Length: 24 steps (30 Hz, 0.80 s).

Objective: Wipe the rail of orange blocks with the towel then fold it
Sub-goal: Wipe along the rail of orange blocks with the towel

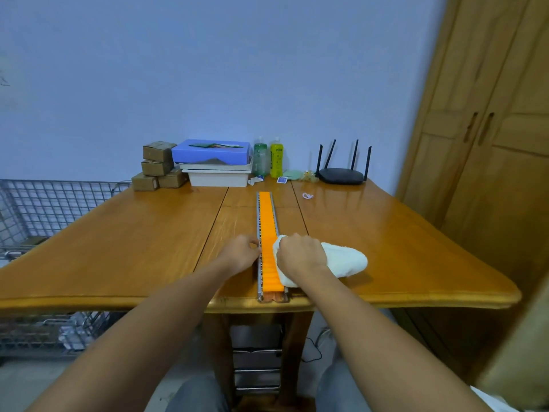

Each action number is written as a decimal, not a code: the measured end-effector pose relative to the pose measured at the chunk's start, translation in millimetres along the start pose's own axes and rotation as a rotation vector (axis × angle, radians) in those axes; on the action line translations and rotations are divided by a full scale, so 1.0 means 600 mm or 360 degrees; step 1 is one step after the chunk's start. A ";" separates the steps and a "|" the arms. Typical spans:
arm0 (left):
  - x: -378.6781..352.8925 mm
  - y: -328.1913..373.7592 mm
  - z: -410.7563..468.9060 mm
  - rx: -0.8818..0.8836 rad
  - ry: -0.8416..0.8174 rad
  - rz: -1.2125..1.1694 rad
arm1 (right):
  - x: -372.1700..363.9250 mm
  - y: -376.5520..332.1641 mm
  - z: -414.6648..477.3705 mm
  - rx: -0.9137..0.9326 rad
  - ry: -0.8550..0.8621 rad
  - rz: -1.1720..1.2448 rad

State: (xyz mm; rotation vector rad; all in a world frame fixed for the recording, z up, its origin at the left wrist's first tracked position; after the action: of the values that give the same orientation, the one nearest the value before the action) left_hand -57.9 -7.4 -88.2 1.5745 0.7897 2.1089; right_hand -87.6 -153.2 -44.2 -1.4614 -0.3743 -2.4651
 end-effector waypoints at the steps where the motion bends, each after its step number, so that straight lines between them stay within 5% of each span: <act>1: 0.001 0.000 -0.003 0.0004 -0.0004 0.0001 | 0.002 0.004 -0.003 0.0007 -0.0005 -0.0012; 24: 0.016 -0.003 -0.090 -0.0116 -0.0064 -0.0118 | 0.043 -0.076 -0.070 0.0078 0.0161 0.0093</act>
State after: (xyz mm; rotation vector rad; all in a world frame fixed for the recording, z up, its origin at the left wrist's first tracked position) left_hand -112.3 -11.0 -93.6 1.5213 0.7382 2.0245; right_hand -149.2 -127.1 -45.1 -1.3041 -0.3638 -2.4541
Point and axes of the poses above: each hand's wrist, its own z-axis towards the middle knuckle, its own x-axis out of the back of the hand, y = z × x, the point moved 6 cm from there along z, towards the middle knuckle, and after that the axes turned 10 degrees about y, right-handed, at the moved point
